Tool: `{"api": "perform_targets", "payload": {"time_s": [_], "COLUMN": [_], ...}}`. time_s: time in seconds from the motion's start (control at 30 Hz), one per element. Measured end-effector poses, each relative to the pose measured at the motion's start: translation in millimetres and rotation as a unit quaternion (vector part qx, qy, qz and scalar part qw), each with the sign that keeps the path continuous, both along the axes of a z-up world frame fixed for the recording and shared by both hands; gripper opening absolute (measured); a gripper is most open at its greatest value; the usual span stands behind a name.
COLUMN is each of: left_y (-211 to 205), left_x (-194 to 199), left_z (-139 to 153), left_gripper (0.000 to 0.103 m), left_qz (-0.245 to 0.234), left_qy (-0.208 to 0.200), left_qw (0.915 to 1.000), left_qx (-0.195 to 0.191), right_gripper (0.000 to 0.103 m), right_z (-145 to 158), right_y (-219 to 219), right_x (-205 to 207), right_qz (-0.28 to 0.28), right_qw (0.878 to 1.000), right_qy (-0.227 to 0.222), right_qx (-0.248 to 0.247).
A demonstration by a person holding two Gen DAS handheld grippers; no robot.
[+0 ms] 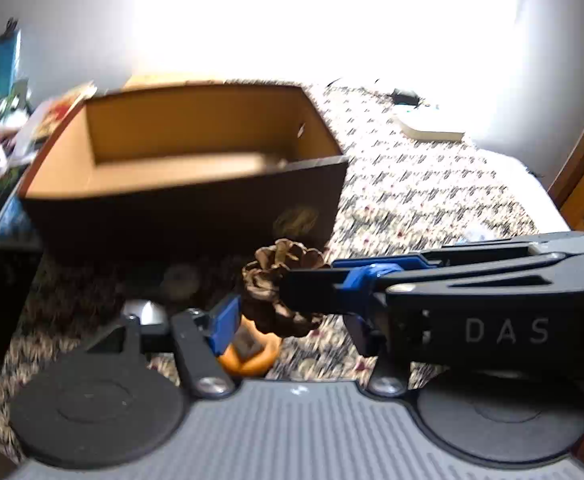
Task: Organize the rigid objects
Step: 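Lift the pine cone with the right gripper and carry it into the box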
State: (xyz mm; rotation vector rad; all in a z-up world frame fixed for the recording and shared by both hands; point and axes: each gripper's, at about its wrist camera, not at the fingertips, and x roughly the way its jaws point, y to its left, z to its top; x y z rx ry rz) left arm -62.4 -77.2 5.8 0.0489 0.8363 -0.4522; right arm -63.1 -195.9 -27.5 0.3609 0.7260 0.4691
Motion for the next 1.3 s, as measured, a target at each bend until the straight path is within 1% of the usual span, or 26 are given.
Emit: {"api": "perform_targets", "payload": {"time_s": [0.2,0.33,0.43,0.53,0.67,0.83,0.97,1.1,1.23,1.3], "left_y": [-7.8,1.4,12.8,26.1,44.1,65.2,75.8,85.0,89.5,91.8], "left_x": [23.9,52.4,82.9,116.7,165.7,223.9,265.5,300.2,321.8,328.2], "left_z": [24.2,40.7,46.9,49.4,41.7,18.7,-3.3,-24.5,-44.5,-50.0], "left_gripper": [0.052,0.052,0.052,0.052,0.052,0.052,0.052,0.052,0.051,0.052], "left_qz": [-0.025,-0.032,-0.034,-0.037,-0.045,-0.046,-0.048,-0.044,-0.032,-0.024], "left_qy": [-0.043,-0.077,-0.083,-0.080,-0.055,0.001,0.043,0.087,0.117,0.139], "left_qw": [0.9988,0.9965,0.9960,0.9961,0.9971,0.9982,0.9963,0.9930,0.9889,0.9862], "left_qx": [-0.001,-0.005,-0.004,0.006,0.028,0.038,0.056,0.066,0.085,0.086], "right_gripper": [0.014,0.014,0.014,0.014,0.014,0.014,0.014,0.014,0.013,0.013], "right_z": [23.1,41.1,46.9,47.4,33.6,13.4,-4.2,-23.6,-44.6,-50.9], "right_y": [-6.8,2.6,11.3,24.7,34.6,47.6,58.1,61.2,66.1,71.6], "right_x": [15.4,43.7,73.1,108.8,157.6,207.1,244.8,274.4,296.3,305.1], "right_qz": [-0.028,-0.035,-0.035,-0.032,-0.032,-0.036,-0.041,-0.054,-0.071,-0.078], "right_qw": [0.999,0.996,0.996,0.997,0.999,0.999,0.997,0.991,0.982,0.979], "right_qy": [-0.045,-0.078,-0.084,-0.074,-0.040,0.013,0.065,0.113,0.160,0.176], "right_qx": [-0.004,-0.010,-0.010,-0.010,-0.002,0.006,0.010,0.035,0.067,0.072]}}
